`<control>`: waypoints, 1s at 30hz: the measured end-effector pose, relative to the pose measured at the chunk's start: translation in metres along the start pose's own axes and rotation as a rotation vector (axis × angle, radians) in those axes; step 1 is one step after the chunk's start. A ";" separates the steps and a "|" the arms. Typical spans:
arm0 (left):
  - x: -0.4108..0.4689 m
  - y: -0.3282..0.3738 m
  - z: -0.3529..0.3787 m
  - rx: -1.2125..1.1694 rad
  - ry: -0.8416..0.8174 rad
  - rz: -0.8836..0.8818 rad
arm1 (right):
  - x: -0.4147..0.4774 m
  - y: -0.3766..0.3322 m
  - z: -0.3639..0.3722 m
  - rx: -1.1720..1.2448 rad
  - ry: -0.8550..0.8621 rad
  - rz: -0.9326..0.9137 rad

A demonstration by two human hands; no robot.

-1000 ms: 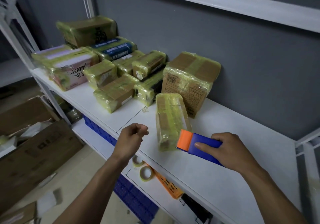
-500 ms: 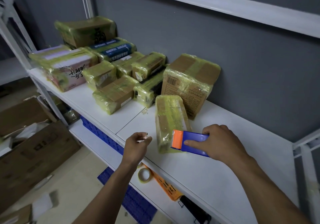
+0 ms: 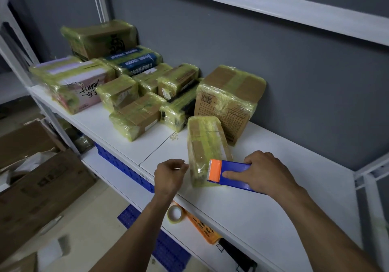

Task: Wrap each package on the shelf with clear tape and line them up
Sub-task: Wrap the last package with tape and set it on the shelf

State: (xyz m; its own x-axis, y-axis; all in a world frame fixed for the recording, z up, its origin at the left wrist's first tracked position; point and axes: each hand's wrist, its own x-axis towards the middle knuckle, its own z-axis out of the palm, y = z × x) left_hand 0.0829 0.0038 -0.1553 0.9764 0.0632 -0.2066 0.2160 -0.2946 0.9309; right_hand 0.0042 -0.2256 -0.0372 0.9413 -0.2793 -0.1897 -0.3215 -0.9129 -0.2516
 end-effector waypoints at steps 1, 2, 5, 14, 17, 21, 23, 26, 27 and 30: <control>-0.004 0.000 0.003 -0.030 -0.037 0.023 | 0.000 0.000 0.000 -0.002 0.001 0.001; -0.011 0.000 0.006 -0.047 -0.093 0.039 | 0.001 0.001 0.001 -0.002 -0.003 0.000; -0.029 -0.009 0.020 -0.074 -0.242 0.057 | 0.000 0.002 0.002 0.003 0.001 -0.002; -0.025 -0.010 -0.002 -0.072 -0.288 0.592 | -0.004 0.002 0.002 0.000 0.037 -0.004; -0.005 -0.011 -0.008 0.163 -0.280 0.942 | -0.007 0.002 0.002 -0.003 0.025 -0.004; 0.019 -0.002 -0.015 0.285 -0.310 1.047 | -0.007 0.005 0.004 0.019 0.021 0.010; 0.022 0.005 -0.017 0.331 -0.318 1.067 | -0.008 0.005 0.004 0.019 0.022 0.012; 0.021 0.012 -0.019 0.352 -0.319 1.055 | -0.008 0.003 0.004 0.028 0.015 0.008; 0.021 0.013 -0.020 0.369 -0.327 1.045 | -0.008 0.003 0.004 0.034 0.015 0.007; 0.018 0.017 -0.025 0.447 -0.312 1.038 | -0.012 0.009 0.005 0.075 0.032 -0.002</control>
State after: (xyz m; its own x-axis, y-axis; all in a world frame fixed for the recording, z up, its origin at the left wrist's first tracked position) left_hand 0.1038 0.0240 -0.1353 0.6272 -0.6228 0.4676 -0.7649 -0.3796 0.5204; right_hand -0.0106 -0.2288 -0.0421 0.9443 -0.2883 -0.1589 -0.3256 -0.8889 -0.3223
